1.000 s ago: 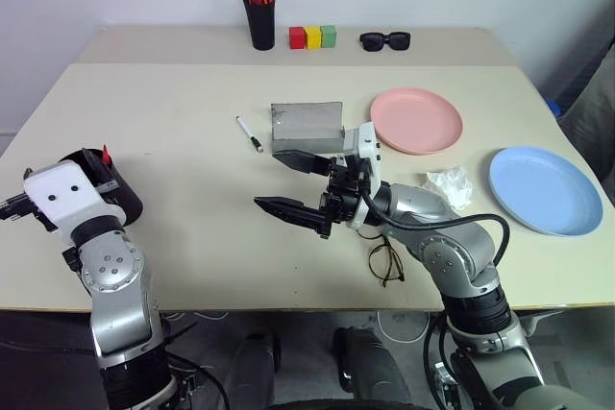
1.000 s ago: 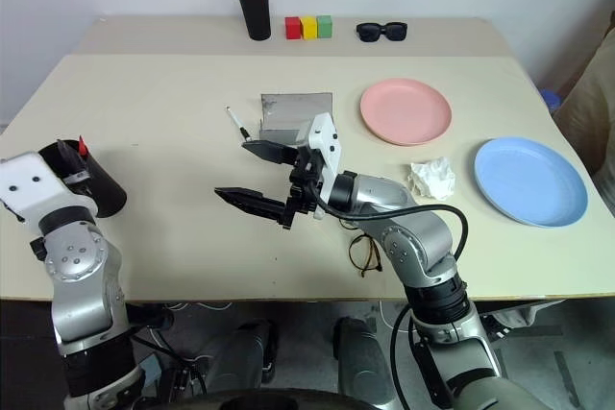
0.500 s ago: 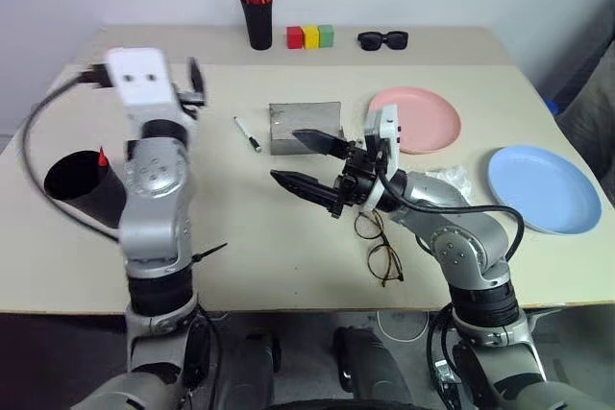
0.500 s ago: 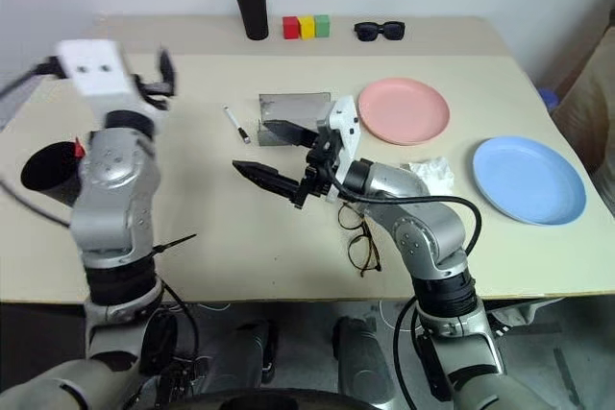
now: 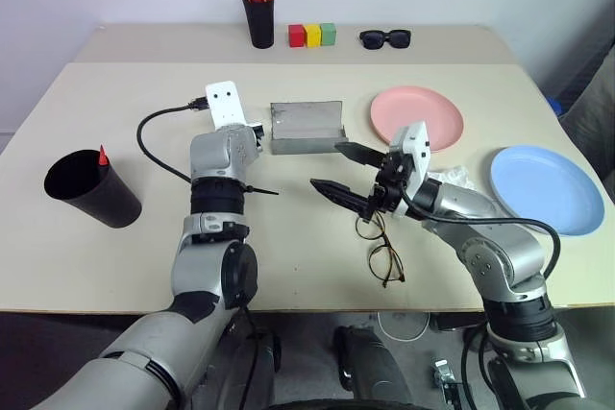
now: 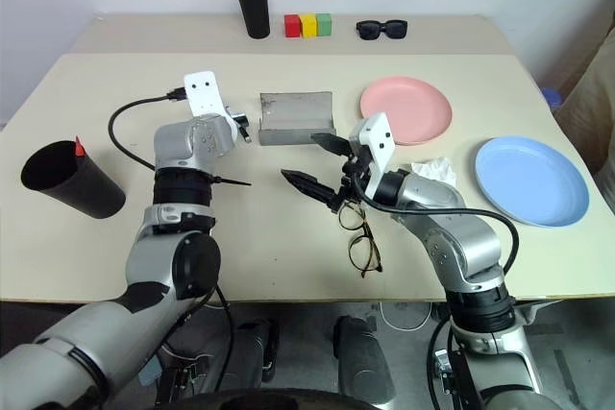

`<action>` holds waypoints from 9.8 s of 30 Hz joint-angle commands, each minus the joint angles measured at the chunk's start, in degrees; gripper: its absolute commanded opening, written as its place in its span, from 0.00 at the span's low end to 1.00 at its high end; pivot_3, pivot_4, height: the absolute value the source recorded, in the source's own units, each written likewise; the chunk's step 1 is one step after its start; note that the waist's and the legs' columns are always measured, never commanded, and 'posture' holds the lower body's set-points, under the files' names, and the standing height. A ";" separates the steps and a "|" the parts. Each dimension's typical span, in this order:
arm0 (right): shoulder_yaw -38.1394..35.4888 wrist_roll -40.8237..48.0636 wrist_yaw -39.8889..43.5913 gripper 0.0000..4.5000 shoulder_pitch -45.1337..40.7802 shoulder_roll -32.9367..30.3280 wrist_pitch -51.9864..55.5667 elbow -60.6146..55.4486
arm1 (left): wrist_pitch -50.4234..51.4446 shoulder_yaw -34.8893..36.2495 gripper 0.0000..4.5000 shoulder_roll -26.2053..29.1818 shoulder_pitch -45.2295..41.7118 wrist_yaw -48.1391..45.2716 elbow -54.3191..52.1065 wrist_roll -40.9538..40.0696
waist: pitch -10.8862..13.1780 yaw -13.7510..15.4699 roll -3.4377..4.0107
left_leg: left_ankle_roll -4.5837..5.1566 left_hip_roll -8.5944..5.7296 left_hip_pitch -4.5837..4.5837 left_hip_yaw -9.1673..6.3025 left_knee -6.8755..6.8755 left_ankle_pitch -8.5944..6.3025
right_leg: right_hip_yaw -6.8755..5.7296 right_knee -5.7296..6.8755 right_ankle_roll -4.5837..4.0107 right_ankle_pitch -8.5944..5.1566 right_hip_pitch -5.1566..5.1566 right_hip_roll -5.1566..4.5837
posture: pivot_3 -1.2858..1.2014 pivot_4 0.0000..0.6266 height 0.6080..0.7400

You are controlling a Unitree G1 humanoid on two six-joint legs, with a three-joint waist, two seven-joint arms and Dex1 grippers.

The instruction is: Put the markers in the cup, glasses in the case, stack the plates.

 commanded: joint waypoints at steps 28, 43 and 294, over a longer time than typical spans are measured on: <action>1.34 -6.71 -2.68 1.00 0.37 -1.10 -2.90 -0.80 | -36.14 -8.35 0.01 6.30 4.96 -6.83 -13.76 -1.84 | 0.01 -0.08 -0.01 | -0.09 0.00 -0.02 0.07 -0.11 0.03 | 0.06 0.02 -0.02 0.03 -0.10 -0.03 | 0.52 0.24 1.00; 1.54 3.99 0.82 1.00 -4.64 5.54 2.10 -2.00 | -36.59 -5.39 0.01 15.78 43.75 -3.79 -64.08 20.69 | -0.02 0.04 0.02 | -0.11 0.06 0.01 0.04 0.03 0.06 | 0.06 0.08 -0.10 0.06 -0.03 0.01 | 0.52 0.24 1.00; -8.83 -10.32 -2.99 0.74 13.56 -10.63 3.30 -17.90 | 12.17 -34.53 0.01 37.04 30.72 -73.51 -51.31 -20.45 | 0.01 -0.28 0.14 | 0.13 0.15 0.01 0.16 0.06 -0.07 | 0.13 0.14 -0.37 -0.19 -0.11 0.03 | 0.52 0.24 1.00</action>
